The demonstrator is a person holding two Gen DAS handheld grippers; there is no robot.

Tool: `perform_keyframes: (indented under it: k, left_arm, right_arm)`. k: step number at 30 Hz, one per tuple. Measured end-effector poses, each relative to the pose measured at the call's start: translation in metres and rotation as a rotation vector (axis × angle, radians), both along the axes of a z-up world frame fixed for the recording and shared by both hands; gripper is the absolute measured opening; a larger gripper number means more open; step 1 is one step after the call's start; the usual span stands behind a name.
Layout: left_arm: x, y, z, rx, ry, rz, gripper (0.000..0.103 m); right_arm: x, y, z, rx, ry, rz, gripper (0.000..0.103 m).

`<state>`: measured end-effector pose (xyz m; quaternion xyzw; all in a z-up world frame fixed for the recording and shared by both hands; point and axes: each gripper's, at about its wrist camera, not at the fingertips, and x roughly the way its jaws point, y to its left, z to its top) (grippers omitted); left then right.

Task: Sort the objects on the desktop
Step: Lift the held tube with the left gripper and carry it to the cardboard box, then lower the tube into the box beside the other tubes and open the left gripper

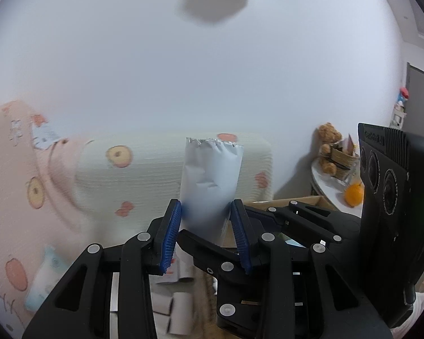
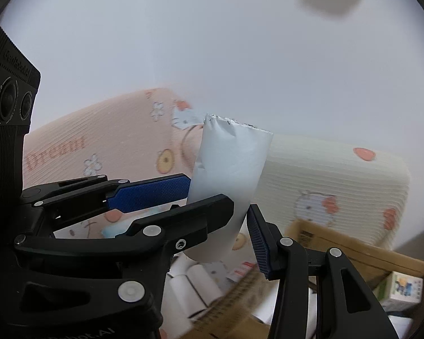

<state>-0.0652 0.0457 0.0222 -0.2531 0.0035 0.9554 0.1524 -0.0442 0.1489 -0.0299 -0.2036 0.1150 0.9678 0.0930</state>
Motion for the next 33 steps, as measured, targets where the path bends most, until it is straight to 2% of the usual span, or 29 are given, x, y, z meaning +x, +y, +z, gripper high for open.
perform_keyframes:
  k: [5, 10, 17, 27, 33]
  left_arm:
    - [-0.012, 0.027, 0.001, -0.01, -0.023, -0.048, 0.04]
    - [-0.031, 0.05, -0.011, 0.004, -0.091, -0.099, 0.04]
    - [-0.054, 0.074, -0.024, 0.041, -0.176, -0.163, 0.04]
    - [-0.086, 0.094, -0.059, 0.047, -0.336, -0.232, 0.04]
    - [-0.104, 0.102, -0.082, 0.073, -0.466, -0.241, 0.04]
  right_arm:
    - [0.016, 0.018, 0.0, 0.015, -0.012, -0.049, 0.045]
    - [0.025, 0.039, -0.008, 0.023, -0.066, -0.089, 0.045]
    - [0.038, 0.07, -0.024, -0.043, -0.134, -0.147, 0.045]
    - [0.042, 0.097, -0.049, -0.094, -0.269, -0.177, 0.045]
    - [0.042, 0.117, -0.072, -0.18, -0.366, -0.177, 0.045]
